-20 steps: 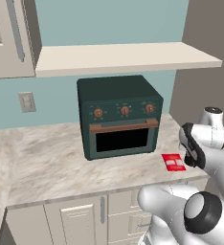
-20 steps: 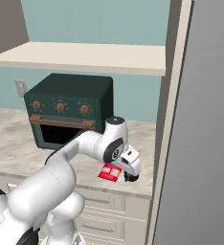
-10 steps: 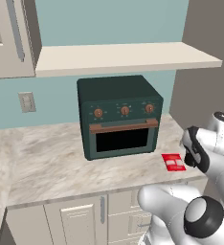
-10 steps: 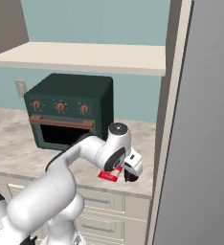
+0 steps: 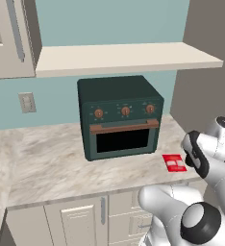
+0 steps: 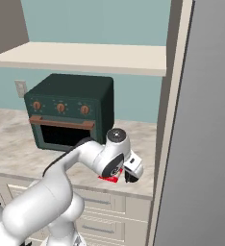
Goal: Pick the mug from the counter and place it inside the microwave. Then close the microwave.
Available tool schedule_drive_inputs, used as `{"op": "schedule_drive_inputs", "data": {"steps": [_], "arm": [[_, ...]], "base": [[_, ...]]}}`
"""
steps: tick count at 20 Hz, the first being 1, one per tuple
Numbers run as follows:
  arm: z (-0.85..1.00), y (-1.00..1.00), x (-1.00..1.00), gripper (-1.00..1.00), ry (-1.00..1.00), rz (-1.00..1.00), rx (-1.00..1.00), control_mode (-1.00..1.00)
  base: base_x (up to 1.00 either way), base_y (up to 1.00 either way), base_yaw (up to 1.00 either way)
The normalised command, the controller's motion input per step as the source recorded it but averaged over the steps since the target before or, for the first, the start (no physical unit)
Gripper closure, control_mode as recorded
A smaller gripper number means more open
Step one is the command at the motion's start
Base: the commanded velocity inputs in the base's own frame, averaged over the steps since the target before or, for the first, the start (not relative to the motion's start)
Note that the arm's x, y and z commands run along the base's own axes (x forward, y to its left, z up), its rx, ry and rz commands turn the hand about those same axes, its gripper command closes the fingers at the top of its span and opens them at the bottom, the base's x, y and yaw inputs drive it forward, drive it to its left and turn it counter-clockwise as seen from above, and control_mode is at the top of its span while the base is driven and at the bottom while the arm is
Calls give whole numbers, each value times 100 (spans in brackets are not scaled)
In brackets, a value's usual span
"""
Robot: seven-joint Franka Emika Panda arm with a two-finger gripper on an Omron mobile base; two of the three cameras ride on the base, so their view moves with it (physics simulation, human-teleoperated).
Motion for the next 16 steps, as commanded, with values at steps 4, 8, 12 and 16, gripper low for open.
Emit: {"op": "schedule_drive_inputs", "data": {"steps": [4,8,12,16], "arm": [[1,0,0,-100,2,-2,-9,-100],[-1,-1,0,-100,3,-2,-7,-100],[-18,-10,1,-100,2,0,-2,-100],[-21,-15,1,-100,0,0,0,-100]], "base": [[0,0,0],[0,0,0],[0,0,0],[0,0,0]]}}
